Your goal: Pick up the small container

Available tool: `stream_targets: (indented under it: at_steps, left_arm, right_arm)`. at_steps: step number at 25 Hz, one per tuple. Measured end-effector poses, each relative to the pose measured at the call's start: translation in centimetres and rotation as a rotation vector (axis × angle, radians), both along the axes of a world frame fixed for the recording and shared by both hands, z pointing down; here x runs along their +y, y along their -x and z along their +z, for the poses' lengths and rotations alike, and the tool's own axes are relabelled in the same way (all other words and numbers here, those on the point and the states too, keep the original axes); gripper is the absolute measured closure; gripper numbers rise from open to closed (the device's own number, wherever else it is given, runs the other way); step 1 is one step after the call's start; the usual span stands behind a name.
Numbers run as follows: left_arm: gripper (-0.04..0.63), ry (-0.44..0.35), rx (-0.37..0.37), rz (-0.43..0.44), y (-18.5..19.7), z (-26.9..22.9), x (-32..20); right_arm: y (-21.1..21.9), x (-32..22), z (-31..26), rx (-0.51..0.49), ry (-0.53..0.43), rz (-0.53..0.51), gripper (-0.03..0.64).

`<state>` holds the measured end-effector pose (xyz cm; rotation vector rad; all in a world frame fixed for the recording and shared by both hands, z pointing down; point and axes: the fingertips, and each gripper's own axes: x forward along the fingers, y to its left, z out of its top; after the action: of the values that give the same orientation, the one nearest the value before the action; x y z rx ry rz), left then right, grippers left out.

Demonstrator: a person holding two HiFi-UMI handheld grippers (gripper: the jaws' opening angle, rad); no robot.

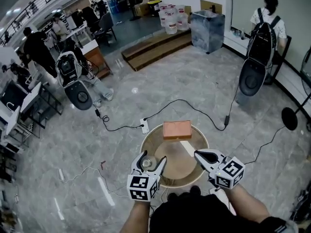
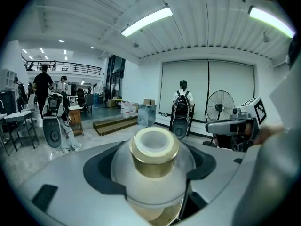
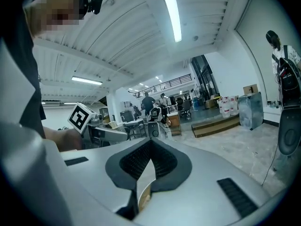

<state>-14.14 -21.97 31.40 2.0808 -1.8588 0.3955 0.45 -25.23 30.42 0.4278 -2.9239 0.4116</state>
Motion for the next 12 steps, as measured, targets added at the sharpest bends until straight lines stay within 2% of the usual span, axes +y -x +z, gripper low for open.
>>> stream_targets:
  at_steps: [12]
  left_arm:
    - [0.249,-0.007,-0.007,-0.006,-1.9,-0.6,-0.6]
  right_arm:
    - [-1.9,-1.5,-0.6,-0.004,-0.037,0.007,0.606]
